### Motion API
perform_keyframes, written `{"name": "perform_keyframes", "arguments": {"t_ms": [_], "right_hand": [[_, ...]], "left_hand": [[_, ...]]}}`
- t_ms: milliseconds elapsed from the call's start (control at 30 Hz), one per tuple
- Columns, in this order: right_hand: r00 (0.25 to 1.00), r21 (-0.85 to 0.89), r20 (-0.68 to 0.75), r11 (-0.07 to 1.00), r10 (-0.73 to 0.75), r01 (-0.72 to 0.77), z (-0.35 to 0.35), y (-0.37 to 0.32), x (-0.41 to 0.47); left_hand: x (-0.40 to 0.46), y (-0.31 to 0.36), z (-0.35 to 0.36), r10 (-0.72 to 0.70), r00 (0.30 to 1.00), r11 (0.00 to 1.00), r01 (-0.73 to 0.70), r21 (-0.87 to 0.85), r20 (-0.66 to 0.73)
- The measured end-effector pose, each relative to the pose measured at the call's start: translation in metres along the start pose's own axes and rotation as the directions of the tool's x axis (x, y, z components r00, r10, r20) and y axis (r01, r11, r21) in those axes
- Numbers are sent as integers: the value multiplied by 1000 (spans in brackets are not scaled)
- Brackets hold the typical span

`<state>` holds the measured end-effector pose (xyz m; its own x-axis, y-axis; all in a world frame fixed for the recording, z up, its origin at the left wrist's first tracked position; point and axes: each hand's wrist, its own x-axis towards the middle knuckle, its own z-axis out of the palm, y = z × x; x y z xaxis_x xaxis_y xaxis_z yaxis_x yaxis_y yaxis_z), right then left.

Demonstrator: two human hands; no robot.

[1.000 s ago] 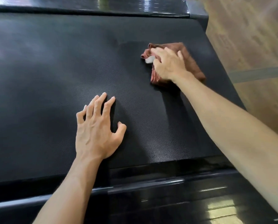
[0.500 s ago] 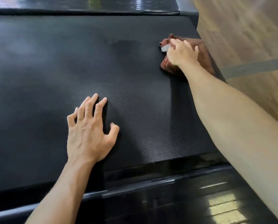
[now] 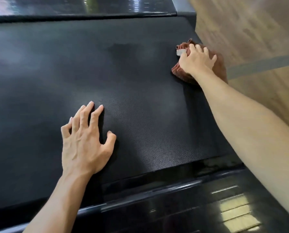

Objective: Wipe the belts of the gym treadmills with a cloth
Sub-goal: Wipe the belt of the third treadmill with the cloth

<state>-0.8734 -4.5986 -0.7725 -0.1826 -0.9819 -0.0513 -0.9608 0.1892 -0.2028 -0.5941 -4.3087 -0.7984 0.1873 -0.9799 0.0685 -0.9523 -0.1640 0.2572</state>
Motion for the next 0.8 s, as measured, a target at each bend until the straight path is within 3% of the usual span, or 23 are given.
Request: {"name": "perform_keyframes", "arguments": {"t_ms": [133,300,367,433,533,600,700,800], "right_hand": [[968,-25,116,973,-224,228,-2,-22,23],[852,60,144,864,-503,500,0,-11,-44],[864,46,119,872,-489,487,4,16,-66],[927,-9,86,931,-364,366,7,31,-68],[990,-32,34,990,-137,138,6,14,-43],[996,-9,42,997,-81,81,3,-7,-22],[980,2,90,984,-179,180,2,-43,-3],[920,-9,140,929,-365,370,7,-85,-15]], "left_hand": [[0,0,0,1,1000,1000,-2,7,5],[0,0,1,5,1000,1000,-5,2,0],[0,0,1,6,1000,1000,-6,1,4],[-1,1,0,3,1000,1000,-3,5,1],[0,1,0,11,1000,1000,-11,9,5],[0,1,1,14,1000,1000,-14,10,2],[0,1,2,8,1000,1000,-8,12,-6],[0,0,3,3,1000,1000,-3,10,-9]]}}
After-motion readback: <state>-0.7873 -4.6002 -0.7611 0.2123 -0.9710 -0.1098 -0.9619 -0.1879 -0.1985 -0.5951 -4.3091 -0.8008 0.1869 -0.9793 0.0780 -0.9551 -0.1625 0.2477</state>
